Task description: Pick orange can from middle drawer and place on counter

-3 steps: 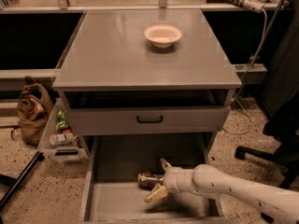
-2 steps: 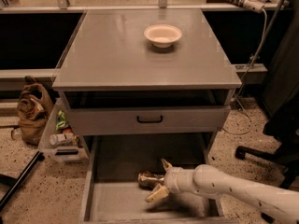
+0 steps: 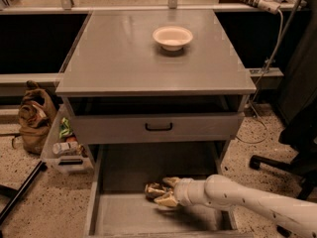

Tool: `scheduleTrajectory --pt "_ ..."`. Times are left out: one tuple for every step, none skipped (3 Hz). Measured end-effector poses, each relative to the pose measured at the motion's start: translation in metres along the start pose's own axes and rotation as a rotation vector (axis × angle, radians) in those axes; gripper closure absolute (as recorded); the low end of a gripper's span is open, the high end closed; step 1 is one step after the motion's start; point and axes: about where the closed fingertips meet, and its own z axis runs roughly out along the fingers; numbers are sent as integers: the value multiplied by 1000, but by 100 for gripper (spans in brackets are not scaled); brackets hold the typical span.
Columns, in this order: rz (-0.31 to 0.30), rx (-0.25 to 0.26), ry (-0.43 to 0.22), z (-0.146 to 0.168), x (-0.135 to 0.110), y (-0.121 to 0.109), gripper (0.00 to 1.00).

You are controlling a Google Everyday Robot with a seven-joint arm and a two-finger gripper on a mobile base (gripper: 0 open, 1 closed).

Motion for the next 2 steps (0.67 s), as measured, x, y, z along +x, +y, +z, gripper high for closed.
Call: scheduleTrajectory --pt "0 0 0 0 0 0 65" --pt "0 7 -60 -15 -18 5 88"
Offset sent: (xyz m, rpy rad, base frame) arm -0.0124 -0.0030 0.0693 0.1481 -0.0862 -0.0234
